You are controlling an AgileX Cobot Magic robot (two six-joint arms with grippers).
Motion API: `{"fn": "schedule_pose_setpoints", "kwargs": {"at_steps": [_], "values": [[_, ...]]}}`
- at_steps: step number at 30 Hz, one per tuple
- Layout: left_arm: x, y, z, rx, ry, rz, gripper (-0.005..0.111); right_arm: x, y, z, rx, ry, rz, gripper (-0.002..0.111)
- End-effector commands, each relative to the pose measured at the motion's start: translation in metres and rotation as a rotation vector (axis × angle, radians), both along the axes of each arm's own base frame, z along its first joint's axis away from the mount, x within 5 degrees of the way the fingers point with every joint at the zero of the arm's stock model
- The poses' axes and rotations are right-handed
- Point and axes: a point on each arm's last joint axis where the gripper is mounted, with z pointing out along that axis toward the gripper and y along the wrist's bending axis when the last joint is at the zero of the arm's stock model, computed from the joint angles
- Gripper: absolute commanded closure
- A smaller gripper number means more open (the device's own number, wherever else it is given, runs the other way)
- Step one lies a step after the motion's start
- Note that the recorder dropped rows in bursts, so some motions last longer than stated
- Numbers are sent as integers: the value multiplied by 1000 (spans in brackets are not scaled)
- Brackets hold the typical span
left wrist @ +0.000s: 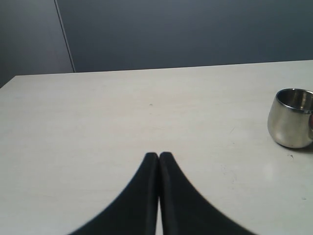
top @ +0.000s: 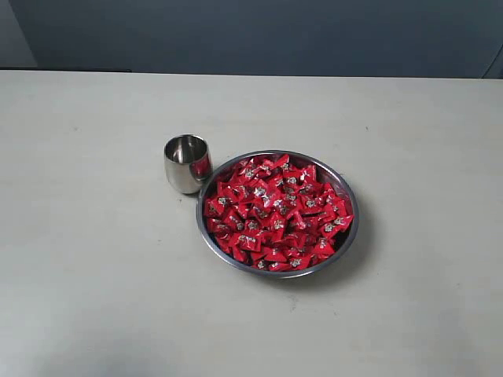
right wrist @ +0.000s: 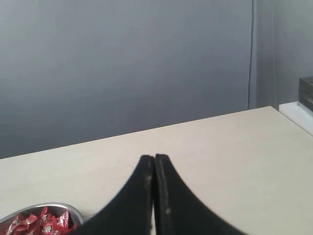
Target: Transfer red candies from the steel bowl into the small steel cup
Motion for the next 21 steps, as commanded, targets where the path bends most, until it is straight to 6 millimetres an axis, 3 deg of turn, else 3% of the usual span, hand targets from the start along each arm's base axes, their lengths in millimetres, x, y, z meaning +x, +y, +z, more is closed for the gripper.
{"fn": "schedule_pose_setpoints", "kwargs": {"at_steps": [1,4,7,10,16,21], "values": [[0,0,-1,-4,-3,1,106,-1,1,1,17,-5,4,109],[0,0,-1,-4,-3,1,106,-1,1,4,26,-33,4,109],[0,0,-1,-4,-3,1,106,-1,6,8,183,-64,51,109],[0,0,-1,-4,-3,1,106,-1,4,11,92,-105,35,109],[0,0,-1,-4,-3,1,106,2,6,16,130,-131,57,109],[0,0,-1,-4,-3,1,106,21,20,49,-25,-11,220,109]]}}
